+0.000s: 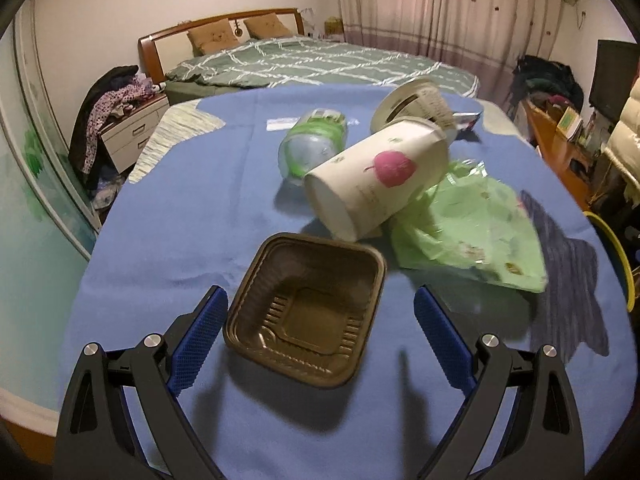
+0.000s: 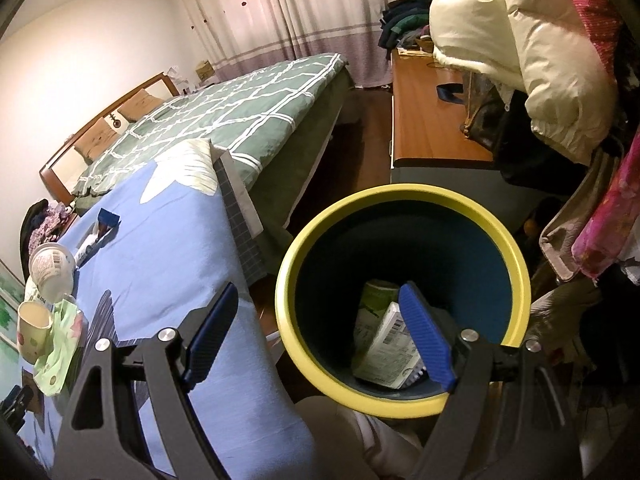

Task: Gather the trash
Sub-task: 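Grasp the brown plastic tray with the left tool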

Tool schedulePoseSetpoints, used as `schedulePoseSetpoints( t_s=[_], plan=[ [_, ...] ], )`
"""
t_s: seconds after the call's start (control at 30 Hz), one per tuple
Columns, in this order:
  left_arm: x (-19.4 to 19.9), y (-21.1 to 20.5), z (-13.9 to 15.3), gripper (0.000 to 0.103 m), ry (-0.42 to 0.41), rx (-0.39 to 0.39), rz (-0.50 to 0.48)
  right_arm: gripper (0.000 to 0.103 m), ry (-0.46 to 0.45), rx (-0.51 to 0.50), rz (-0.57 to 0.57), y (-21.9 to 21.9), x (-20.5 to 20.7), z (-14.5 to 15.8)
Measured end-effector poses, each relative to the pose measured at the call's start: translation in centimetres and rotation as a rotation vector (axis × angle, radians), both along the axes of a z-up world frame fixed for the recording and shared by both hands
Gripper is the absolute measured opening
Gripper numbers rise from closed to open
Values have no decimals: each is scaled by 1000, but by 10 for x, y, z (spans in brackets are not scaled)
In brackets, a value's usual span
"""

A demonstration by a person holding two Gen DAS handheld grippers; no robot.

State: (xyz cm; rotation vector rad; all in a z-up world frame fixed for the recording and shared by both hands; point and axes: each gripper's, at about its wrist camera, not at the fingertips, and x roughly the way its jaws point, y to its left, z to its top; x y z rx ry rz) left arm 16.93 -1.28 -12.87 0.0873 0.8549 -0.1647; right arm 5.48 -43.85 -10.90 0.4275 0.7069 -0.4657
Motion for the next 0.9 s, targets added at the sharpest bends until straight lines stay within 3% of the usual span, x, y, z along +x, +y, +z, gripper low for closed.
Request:
schedulePoseSetpoints(
  t_s=[0.17, 0.4, 0.9],
  plan=[
    [12, 6, -8, 93, 44, -21, -4, 78, 0, 1, 5, 1, 1, 0],
    [4, 14, 5, 95, 25, -61, -24, 78, -1, 18, 16, 3, 4, -2],
    [7, -7, -2, 95, 42, -32, -103, 78, -2, 26, 39, 5, 4, -1]
  ],
)
